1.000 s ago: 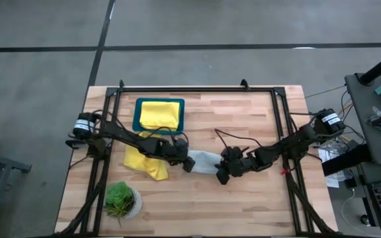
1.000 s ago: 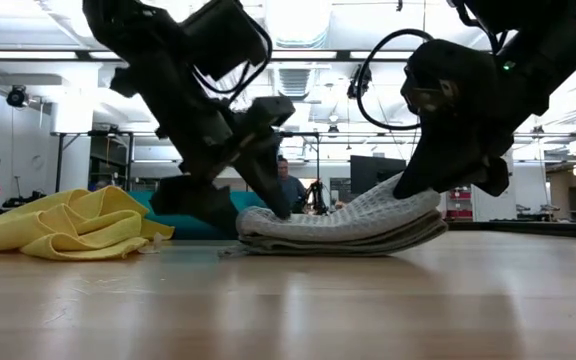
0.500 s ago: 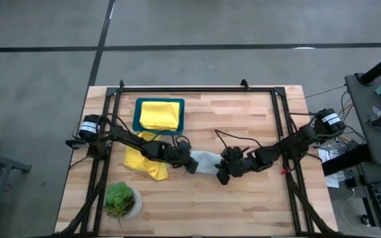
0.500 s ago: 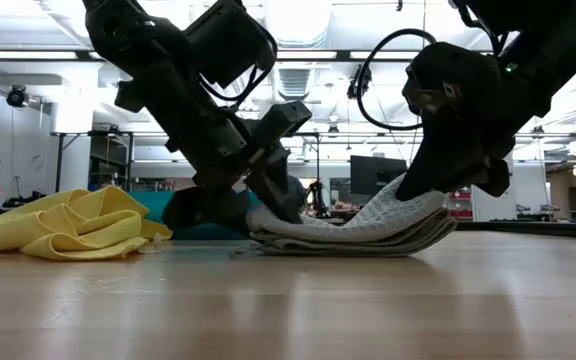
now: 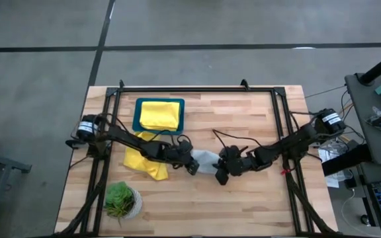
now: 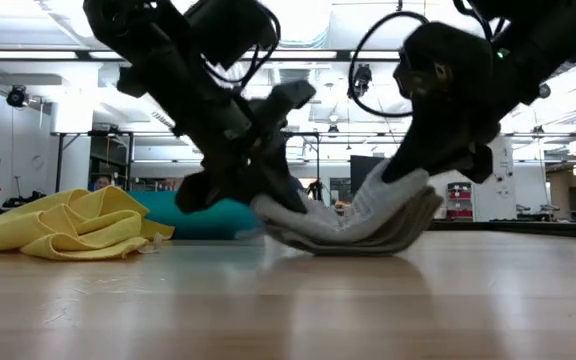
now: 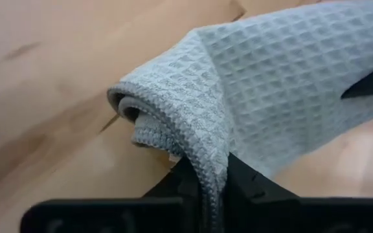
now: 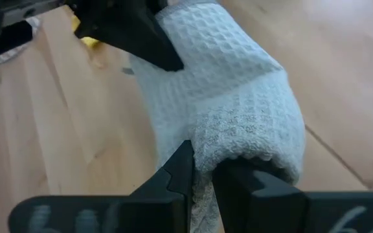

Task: Fold microfiber towels
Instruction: Put the gray microfiber towel into the blue bin

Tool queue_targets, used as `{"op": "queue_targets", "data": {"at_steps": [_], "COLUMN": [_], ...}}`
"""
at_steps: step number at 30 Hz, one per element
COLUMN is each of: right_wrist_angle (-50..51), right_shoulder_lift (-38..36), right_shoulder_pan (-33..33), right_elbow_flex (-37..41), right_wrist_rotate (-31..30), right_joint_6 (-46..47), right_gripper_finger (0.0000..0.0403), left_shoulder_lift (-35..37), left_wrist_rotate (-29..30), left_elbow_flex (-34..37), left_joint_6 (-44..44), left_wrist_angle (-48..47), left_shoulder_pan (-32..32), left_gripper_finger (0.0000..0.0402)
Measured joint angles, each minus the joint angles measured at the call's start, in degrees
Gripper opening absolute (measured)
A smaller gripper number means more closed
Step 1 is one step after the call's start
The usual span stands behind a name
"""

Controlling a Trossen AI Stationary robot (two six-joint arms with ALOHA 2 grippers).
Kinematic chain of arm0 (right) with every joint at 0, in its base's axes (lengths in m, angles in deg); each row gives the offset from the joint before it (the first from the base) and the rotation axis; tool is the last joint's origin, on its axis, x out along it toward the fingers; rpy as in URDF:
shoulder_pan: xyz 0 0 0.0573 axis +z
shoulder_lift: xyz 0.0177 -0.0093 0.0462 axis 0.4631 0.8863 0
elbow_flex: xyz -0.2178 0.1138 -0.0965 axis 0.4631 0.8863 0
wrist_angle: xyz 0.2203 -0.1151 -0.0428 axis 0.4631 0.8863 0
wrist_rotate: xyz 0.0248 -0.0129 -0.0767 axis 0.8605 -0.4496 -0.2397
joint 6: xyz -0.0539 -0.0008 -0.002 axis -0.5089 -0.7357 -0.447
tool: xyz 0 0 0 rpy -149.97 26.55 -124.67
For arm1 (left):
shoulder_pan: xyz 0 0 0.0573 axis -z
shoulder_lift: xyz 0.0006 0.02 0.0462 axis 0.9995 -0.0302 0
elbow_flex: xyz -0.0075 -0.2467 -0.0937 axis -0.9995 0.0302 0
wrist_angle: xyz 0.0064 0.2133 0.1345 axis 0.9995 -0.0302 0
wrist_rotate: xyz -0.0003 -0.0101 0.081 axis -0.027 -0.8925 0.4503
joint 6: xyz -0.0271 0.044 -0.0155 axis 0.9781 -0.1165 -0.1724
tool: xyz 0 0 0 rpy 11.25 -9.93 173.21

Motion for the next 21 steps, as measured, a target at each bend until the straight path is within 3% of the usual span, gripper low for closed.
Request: {"op": "queue_targets", "data": {"at_steps": [4, 10, 21], "right_wrist_angle": [0.2, 0.0, 0.1], "right_shoulder_lift": [-1.0, -1.1, -0.7], "right_shoulder_pan": [-1.2, -4.0, -15.6], "right_elbow_flex": [-1.4, -4.7, -16.0], "right_wrist_rotate": [0.0, 0.0, 0.5], "right_joint_6": [-2.9, -8.7, -27.8], "right_gripper_finger": [0.004, 0.004, 0.004], "left_shoulder_lift": [2.3, 8.7, 24.1], "left_wrist_rotate": [1.5, 6.5, 17.3], "left_elbow_flex": [0.0, 0.2, 0.2], "left_joint_6": [-1.5, -4.3, -14.4], "left_wrist_angle": [-1.6, -11.7, -28.1], "left_shoulder_pan": [0.0, 0.0, -4.5], "left_gripper_finger": [0.001, 0.0008, 0.0007]}}
